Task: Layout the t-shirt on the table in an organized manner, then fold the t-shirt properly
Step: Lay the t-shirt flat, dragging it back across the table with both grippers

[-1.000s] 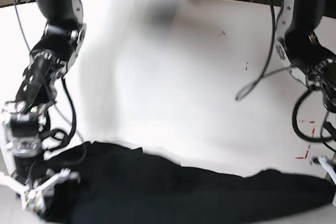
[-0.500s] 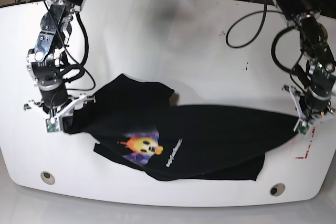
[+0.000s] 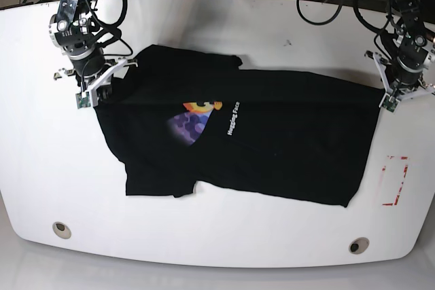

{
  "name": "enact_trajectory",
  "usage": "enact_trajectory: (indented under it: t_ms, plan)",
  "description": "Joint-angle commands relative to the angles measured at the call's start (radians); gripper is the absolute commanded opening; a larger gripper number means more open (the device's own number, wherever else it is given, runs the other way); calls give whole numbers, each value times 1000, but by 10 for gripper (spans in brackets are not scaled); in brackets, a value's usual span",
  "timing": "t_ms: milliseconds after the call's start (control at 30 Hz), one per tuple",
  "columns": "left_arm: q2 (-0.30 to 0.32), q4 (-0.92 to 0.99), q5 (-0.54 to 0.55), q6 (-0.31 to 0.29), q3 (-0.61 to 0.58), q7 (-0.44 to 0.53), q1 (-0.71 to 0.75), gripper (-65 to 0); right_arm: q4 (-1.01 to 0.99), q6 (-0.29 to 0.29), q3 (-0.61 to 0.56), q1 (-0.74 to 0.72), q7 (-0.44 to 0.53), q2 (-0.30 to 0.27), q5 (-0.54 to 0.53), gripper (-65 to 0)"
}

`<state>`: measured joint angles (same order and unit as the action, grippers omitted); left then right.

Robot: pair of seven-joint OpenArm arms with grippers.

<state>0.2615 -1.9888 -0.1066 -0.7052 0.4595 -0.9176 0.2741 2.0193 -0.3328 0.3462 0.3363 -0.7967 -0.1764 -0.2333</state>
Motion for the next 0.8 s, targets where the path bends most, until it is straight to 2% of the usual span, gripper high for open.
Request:
enact_trajectory:
  t_ms: [0,300,767]
  plan:
    - [26,-17,-6,7,14,12,49,-650,16,5,7,34,26,-10,-5,-650]
    - [26,-11,-8,7,17,12,127,-650,13,5,6,142,26,-8,-8,-650]
    - [28,-11,-8,7,17,12,166,-650,13,5,11,185,26,-8,-7,-650]
